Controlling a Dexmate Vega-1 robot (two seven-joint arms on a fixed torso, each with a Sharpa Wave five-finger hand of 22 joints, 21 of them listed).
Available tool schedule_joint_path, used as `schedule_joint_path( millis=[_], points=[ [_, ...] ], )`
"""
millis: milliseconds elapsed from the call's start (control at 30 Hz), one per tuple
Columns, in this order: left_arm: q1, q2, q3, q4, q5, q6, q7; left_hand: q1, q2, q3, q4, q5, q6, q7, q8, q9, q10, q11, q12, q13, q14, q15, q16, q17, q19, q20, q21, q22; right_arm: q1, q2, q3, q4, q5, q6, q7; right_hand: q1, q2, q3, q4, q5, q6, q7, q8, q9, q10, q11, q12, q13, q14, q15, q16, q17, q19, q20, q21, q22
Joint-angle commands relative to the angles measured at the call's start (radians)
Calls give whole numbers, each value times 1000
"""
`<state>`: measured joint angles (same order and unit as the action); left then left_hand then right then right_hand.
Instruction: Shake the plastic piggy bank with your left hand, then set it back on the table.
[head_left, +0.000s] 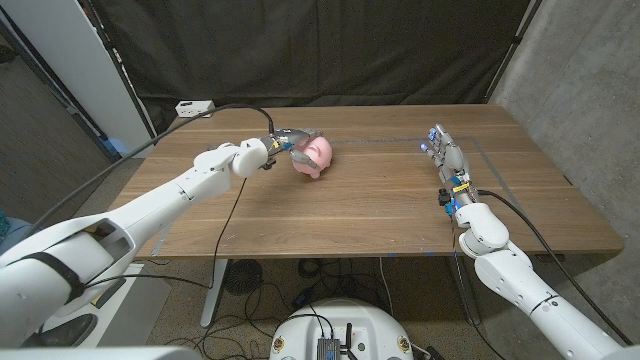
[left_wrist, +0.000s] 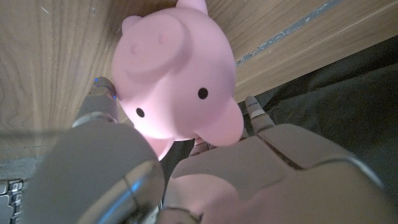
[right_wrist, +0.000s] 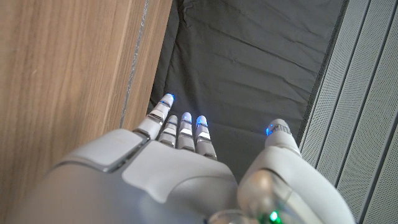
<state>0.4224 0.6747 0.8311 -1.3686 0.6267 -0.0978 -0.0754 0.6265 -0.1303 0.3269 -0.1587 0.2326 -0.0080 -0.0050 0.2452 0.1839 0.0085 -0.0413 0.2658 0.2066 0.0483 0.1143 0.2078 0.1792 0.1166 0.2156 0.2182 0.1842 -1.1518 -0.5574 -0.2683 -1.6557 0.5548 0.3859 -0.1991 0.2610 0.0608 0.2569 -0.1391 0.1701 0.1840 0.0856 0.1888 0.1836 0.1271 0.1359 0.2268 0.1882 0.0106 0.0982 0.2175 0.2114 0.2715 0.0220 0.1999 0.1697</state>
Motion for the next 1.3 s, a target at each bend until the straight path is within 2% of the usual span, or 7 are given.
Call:
schedule_joint_path(
  millis=[33,200,333,500,733,867,1300],
  points=[
    [9,-59,17,115,-70,-43,96,105,46,27,-5,-6,98,8,26,7,89,-30,27,6,87,-20,20,2,101,2,24,3,2,0,-2,6,5,2,8,12,3,-4,-1,5,11,-3,7,4,9,-2,4,5,8,6,-3,5,-1,8,-2,4],
    [10,-91,9,190,-152,-102,129,324,123,71,-12,-50,310,7,77,22,285,-31,99,47,269,-61,37,1,352,2,67,1,6,4,-5,12,8,5,11,12,3,-5,0,5,13,-5,7,4,12,-3,5,6,9,6,-3,5,-1,10,-2,4],
    [3,-97,12,210,-185,-116,120,410,156,83,-16,-53,379,21,100,35,344,-30,130,81,335,-79,47,2,450,1,85,0,5,6,-5,14,12,5,12,12,3,-5,0,5,16,-7,8,5,15,-4,6,6,12,9,-2,5,-1,13,-2,4],
    [3,-97,14,207,-203,-101,112,470,176,80,-15,-51,434,28,123,50,391,-20,158,119,380,-87,56,7,510,1,92,-1,3,8,-5,18,22,7,16,12,3,-5,0,5,18,-9,8,5,18,-6,6,6,15,12,-1,6,0,18,-2,4],
    [1,-105,14,220,-236,-105,113,632,212,89,-24,-37,512,48,162,80,452,-8,198,193,463,-104,94,24,628,-4,116,-2,3,10,-5,21,35,7,25,11,3,-6,1,5,21,-13,9,5,23,-12,8,7,16,15,-2,6,0,22,-2,4],
    [0,-112,12,232,-249,-116,130,688,227,87,-23,-35,540,60,177,93,486,-1,218,224,508,-117,127,41,688,-34,135,-1,6,12,-7,24,40,6,30,11,3,-6,1,5,23,-17,9,5,23,-12,8,7,17,16,-2,7,1,23,-1,4],
    [30,-139,-40,246,-343,-169,219,749,249,110,-21,-28,601,85,208,112,547,22,248,264,578,-119,151,49,728,-83,153,1,9,16,-7,32,48,13,35,11,5,-6,1,5,23,-17,8,5,25,-13,7,8,18,17,-1,8,3,26,-1,4]
  ],
)
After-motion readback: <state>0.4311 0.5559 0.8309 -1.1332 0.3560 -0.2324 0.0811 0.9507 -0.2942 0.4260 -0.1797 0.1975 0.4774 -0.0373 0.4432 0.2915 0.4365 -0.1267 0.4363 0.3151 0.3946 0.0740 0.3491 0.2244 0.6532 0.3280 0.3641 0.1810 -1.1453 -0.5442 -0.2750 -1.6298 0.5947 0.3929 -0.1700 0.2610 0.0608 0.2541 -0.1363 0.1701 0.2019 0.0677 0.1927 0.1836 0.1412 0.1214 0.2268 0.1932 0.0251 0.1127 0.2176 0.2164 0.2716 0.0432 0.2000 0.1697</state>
